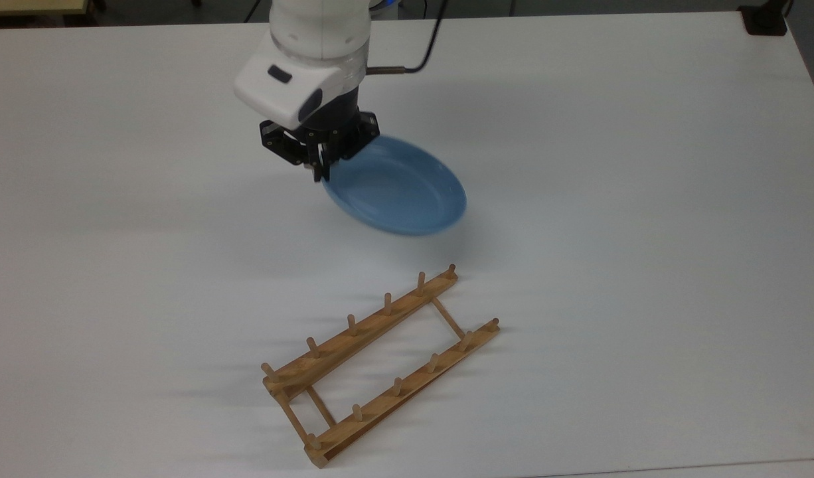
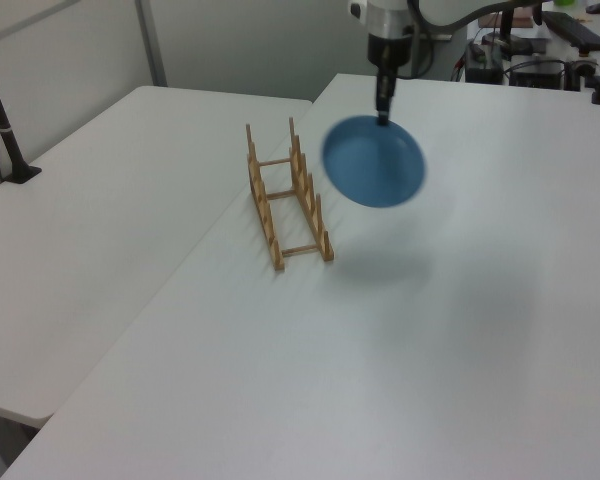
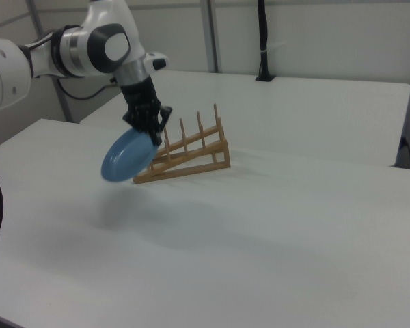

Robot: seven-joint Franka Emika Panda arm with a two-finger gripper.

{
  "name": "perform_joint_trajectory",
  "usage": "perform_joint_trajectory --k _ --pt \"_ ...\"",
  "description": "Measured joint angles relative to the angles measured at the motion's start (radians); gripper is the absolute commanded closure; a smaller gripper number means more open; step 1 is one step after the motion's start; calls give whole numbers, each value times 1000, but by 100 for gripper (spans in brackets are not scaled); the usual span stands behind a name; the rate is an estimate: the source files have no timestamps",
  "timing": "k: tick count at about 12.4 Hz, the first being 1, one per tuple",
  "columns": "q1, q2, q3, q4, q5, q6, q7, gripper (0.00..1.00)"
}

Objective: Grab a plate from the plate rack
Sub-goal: 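Carry the plate away from the rack and lower it flat onto the table, then open the gripper, release the plate, and raise the gripper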

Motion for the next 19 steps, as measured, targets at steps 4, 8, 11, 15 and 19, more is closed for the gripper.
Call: perform_joint_trajectory --k 4,8,11,15,19 --pt "-1 5 0 -130 1 -108 -310 100" --pt "0 50 1 -219 1 -108 -429 98" --pt "0 99 1 -222 -7 -107 -473 60" --pt "0 100 1 -212 -8 -106 -470 0" --pt "0 55 1 -163 -8 -107 -262 0"
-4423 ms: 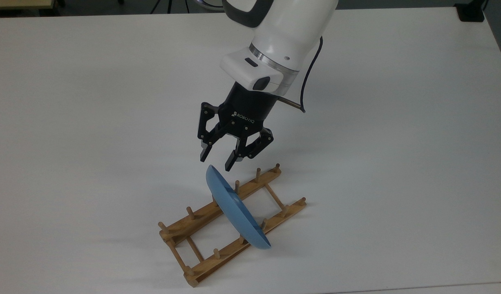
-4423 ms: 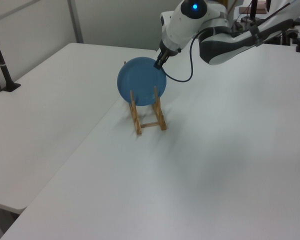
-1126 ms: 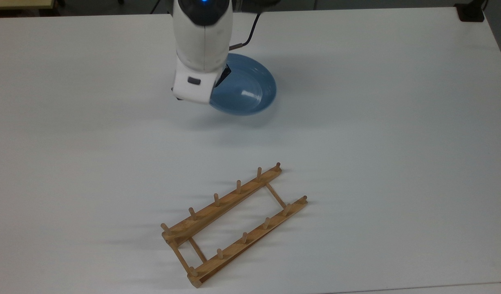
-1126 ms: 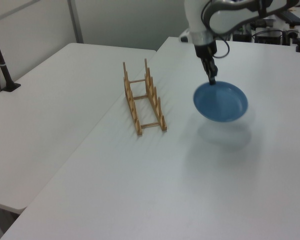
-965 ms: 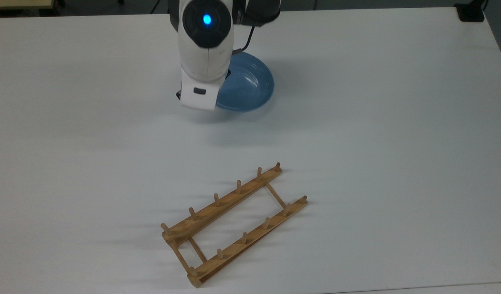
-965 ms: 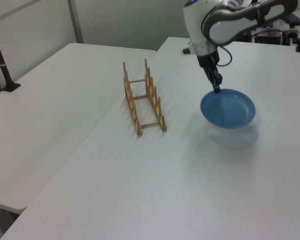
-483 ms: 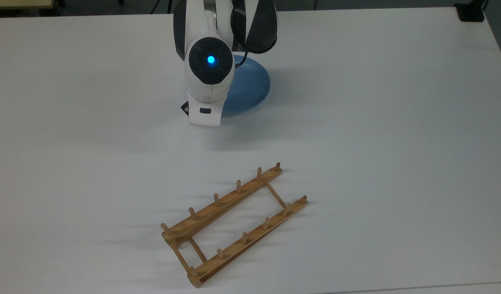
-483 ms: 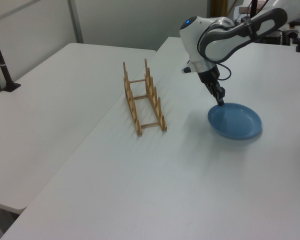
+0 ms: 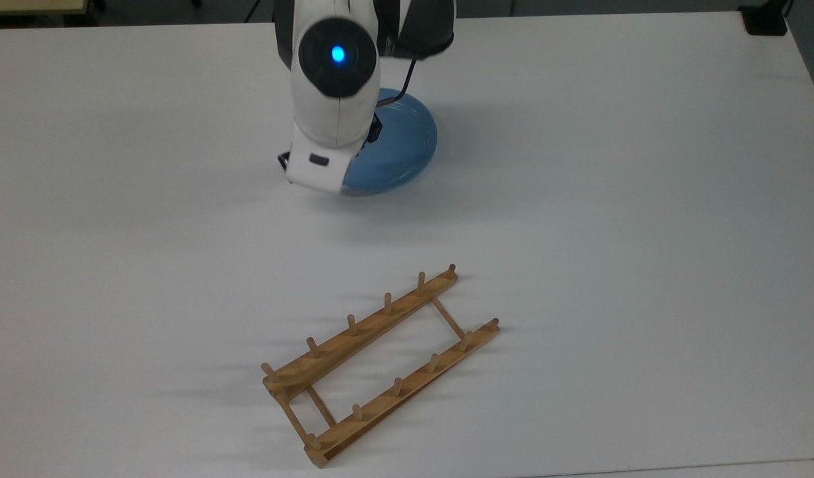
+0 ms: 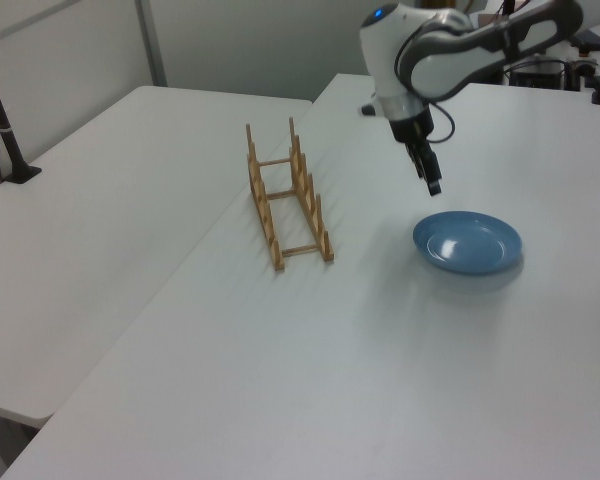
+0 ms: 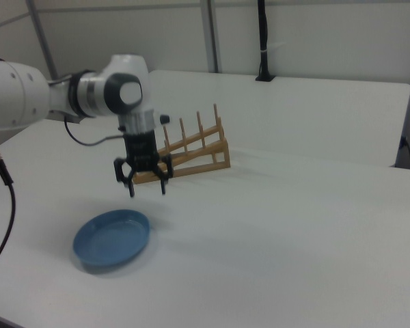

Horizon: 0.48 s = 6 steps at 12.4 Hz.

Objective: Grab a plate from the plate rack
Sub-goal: 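Open the gripper, release the plate, and raise the gripper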

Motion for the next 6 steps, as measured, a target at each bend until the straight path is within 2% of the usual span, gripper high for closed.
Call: perform_joint_trajectory --k 2,6 --pt "0 -85 0 14 0 -1 187 0" --pt "0 -221 0 13 10 -3 414 0"
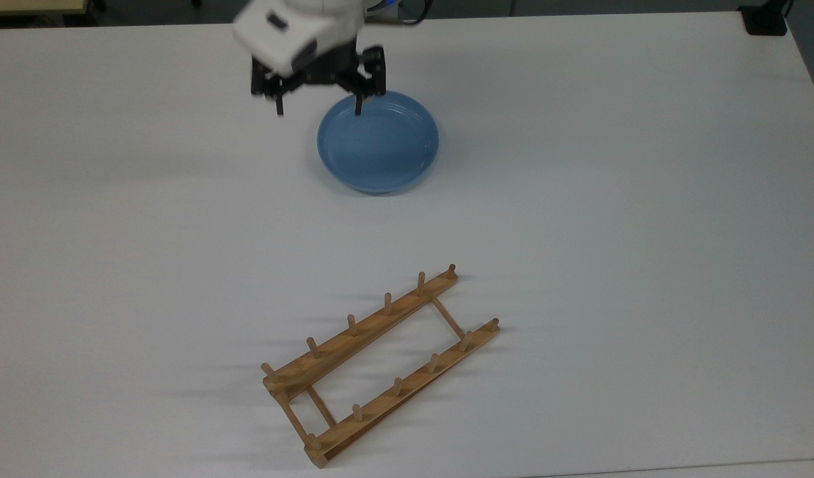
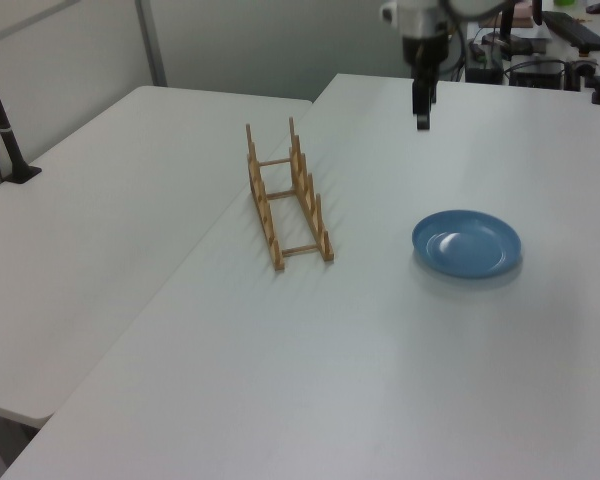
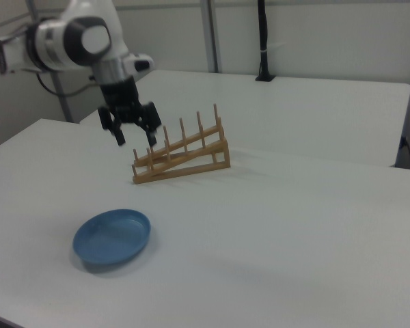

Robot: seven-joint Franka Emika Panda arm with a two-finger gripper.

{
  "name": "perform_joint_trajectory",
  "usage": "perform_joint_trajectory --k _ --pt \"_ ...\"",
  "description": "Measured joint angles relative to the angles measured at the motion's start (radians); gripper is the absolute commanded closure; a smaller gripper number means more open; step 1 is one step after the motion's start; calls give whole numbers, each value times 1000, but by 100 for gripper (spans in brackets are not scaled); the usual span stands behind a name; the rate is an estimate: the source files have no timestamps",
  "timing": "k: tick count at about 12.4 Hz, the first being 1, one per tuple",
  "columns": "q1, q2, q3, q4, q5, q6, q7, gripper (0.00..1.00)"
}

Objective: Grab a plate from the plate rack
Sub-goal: 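Open the gripper, release the plate, and raise the gripper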

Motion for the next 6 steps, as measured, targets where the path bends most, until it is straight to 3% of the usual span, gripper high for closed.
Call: perform_joint_trajectory --k 6 --pt "-9 -142 -2 -37 44 -66 118 0"
